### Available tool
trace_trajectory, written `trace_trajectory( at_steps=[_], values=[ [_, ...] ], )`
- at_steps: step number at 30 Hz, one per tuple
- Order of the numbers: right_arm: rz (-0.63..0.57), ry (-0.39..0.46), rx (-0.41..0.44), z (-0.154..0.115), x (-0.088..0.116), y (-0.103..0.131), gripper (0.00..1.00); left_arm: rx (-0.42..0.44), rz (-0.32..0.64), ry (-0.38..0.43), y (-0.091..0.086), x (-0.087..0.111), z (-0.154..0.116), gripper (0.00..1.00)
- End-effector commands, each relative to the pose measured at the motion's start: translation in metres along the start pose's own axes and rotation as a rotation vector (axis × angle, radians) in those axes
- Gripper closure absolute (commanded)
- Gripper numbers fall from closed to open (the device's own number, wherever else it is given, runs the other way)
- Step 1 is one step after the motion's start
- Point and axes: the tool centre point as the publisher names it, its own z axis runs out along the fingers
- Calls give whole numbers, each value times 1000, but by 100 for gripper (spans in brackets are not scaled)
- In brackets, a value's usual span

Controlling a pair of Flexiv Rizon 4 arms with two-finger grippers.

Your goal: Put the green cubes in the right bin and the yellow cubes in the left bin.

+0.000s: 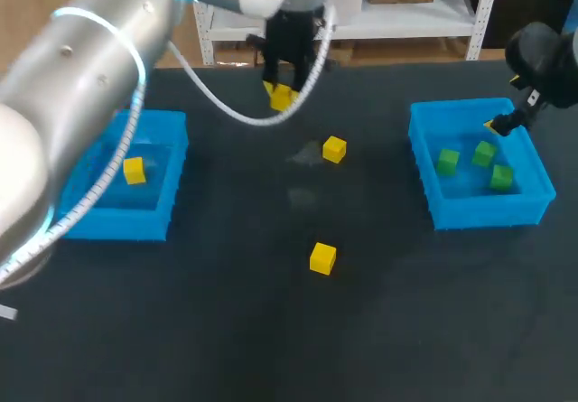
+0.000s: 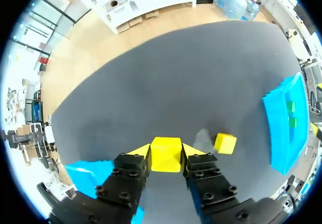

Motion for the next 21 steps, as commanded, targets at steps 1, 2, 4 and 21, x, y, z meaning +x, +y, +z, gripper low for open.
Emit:
trace_trajectory(
  at_steps=[1, 2, 4, 21],
  values=[
    [0, -1, 2, 0, 0, 1, 0, 5, 2, -59, 28, 41, -23, 100],
    [0, -1, 2, 0, 0, 1, 0, 2, 4, -58, 34, 48, -24, 100],
    [0, -1, 2, 0, 0, 1, 0, -8, -6, -49, 50, 65, -27, 100],
    [0, -1, 2, 0, 0, 1, 0, -34, -340, 50, 174, 205, -1, 100]
  ],
)
